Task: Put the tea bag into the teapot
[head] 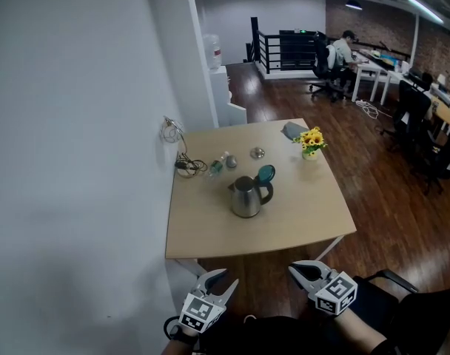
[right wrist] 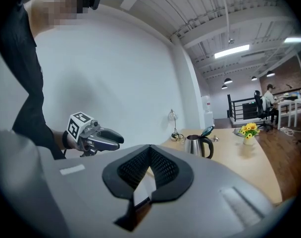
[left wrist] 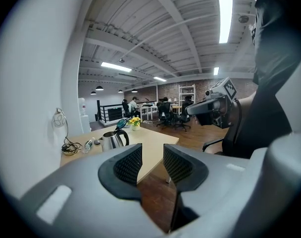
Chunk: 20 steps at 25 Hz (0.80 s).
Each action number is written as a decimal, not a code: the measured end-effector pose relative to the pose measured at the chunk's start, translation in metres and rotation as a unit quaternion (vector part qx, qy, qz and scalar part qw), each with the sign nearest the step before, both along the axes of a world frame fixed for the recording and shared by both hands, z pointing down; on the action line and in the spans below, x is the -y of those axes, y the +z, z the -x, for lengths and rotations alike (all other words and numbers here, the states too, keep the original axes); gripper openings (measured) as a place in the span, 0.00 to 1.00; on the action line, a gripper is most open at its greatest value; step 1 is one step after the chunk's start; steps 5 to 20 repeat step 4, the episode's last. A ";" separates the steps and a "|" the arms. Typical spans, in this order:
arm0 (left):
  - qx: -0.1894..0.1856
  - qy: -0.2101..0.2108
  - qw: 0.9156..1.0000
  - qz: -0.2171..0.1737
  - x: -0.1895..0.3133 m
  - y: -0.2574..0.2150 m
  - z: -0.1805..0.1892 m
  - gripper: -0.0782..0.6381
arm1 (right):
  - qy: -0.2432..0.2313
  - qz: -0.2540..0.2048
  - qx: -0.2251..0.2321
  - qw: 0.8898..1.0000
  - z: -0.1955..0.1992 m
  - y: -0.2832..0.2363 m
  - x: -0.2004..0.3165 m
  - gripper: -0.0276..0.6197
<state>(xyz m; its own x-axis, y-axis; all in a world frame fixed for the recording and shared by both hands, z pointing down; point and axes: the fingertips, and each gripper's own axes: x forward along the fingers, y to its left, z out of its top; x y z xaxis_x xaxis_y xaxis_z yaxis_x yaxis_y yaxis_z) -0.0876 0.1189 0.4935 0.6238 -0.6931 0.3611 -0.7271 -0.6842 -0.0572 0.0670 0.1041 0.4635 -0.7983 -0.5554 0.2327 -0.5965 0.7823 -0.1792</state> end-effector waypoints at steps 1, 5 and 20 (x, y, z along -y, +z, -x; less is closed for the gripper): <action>0.003 -0.002 1.000 -0.001 -0.001 0.000 0.000 0.29 | -0.001 -0.002 0.000 1.000 -0.001 -0.001 -0.001 0.05; 0.003 -0.005 1.000 -0.003 -0.005 -0.001 -0.001 0.29 | -0.004 -0.006 0.000 1.000 -0.003 -0.003 -0.004 0.05; 0.003 -0.005 1.000 -0.003 -0.005 -0.001 -0.001 0.29 | -0.004 -0.006 0.000 1.000 -0.003 -0.003 -0.004 0.05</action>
